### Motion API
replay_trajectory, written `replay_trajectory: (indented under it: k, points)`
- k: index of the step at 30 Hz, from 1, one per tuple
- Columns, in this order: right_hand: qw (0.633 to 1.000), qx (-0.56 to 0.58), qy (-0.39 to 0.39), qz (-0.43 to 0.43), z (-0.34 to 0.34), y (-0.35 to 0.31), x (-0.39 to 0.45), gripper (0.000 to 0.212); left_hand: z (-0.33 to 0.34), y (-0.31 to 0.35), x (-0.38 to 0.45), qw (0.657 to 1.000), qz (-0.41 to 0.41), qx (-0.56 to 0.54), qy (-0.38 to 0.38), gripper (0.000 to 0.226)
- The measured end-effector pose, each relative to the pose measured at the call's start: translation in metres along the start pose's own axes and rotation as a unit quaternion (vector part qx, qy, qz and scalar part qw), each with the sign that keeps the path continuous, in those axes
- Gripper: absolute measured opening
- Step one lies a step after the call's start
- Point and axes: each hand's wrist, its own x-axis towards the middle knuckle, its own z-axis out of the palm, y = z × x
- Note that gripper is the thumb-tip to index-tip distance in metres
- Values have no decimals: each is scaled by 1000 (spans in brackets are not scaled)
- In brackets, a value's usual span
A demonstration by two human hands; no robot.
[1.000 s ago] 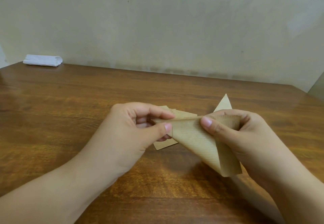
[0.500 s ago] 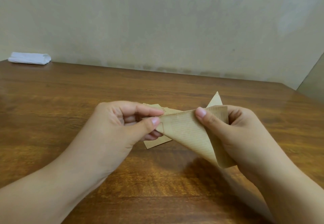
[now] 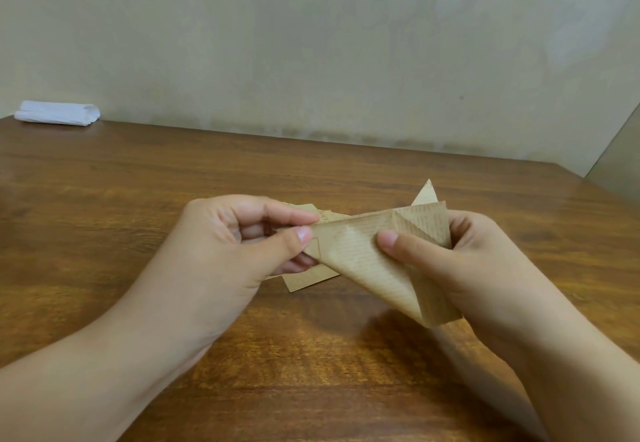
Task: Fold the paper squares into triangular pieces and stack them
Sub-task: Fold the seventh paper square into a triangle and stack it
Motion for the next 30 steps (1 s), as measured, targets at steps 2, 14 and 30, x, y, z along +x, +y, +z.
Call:
replay_trajectory:
  k: [2, 14, 30]
  points:
    - [1000, -6, 3, -1, 0, 1, 1, 20, 0, 0, 0, 1000, 2, 3, -2, 21]
    - [1000, -8, -10, -3, -2, 4, 2, 21, -2, 0, 1, 999, 23, 33, -9, 25]
    - [1000, -16, 4, -9, -10, 3, 6, 20, -6, 0, 5, 1000, -9, -11, -17, 17]
